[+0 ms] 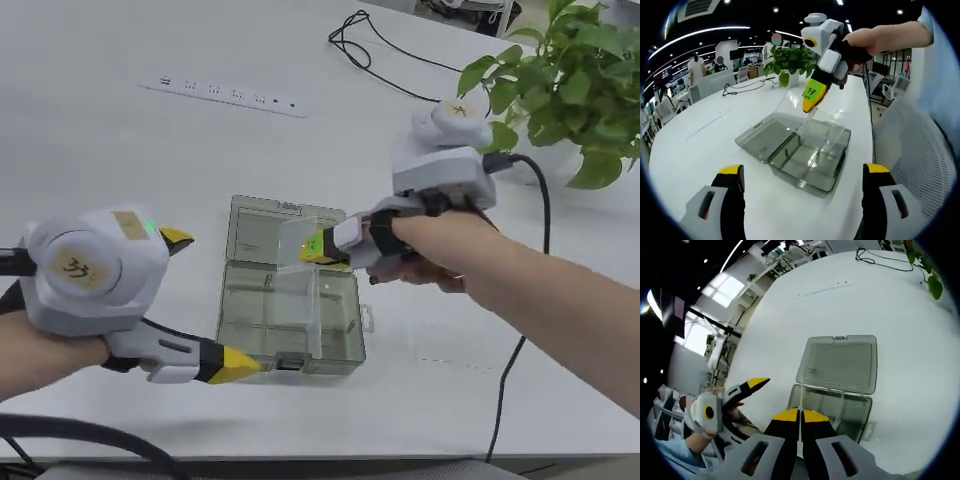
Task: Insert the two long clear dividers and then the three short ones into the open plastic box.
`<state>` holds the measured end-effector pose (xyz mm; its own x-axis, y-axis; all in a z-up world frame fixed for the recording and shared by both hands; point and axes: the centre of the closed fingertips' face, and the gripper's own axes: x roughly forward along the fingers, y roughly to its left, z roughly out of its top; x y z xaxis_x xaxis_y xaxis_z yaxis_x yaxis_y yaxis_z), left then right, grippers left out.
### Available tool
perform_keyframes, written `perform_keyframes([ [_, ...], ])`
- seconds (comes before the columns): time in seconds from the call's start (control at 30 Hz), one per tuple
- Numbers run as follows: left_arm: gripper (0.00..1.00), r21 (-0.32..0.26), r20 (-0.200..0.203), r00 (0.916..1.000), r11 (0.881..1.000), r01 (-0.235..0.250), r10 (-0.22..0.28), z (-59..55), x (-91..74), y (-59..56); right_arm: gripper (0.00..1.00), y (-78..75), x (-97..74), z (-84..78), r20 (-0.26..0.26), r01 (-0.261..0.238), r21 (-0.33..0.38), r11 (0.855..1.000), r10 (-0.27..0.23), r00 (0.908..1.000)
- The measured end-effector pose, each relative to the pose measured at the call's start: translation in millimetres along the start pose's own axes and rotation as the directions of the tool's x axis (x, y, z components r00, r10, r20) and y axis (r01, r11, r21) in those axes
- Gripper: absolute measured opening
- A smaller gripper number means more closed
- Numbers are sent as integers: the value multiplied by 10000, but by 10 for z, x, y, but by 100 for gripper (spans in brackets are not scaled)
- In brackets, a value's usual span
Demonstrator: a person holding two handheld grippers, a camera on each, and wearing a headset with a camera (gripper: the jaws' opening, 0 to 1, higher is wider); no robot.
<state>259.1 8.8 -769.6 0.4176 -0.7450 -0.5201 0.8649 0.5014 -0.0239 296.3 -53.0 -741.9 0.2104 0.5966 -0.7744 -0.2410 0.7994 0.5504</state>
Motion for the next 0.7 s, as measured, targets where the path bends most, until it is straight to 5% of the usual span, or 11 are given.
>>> perform_keyframes([
  [0.17, 100, 47, 64, 10000, 10000, 27, -27, -33, -37, 6, 2, -54, 51, -18, -1088, 237, 894, 9957, -139, 9940],
  [0.23, 100, 80, 97, 10000, 10000, 15, -16, -40, -44, 2, 2, -95, 90, 13, -1164, 441, 840, 9955, -341, 9926],
  [0.27, 100, 224, 153, 9997, 9996, 175, -178, -42, -47, -28, 2, -106, 94, -51, -1738, 600, 992, 9933, -421, 9839],
  [0.33, 100, 289, 486, 9983, 9991, 309, -323, -12, -55, -59, 2, -81, 108, -106, -1994, 632, 1280, 9898, -368, 9792],
  [0.7, 100, 567, 600, 9975, 9978, 340, -374, -65, -56, -71, 2, -73, 278, -328, -2853, 1450, 1612, 9762, -946, 9538],
])
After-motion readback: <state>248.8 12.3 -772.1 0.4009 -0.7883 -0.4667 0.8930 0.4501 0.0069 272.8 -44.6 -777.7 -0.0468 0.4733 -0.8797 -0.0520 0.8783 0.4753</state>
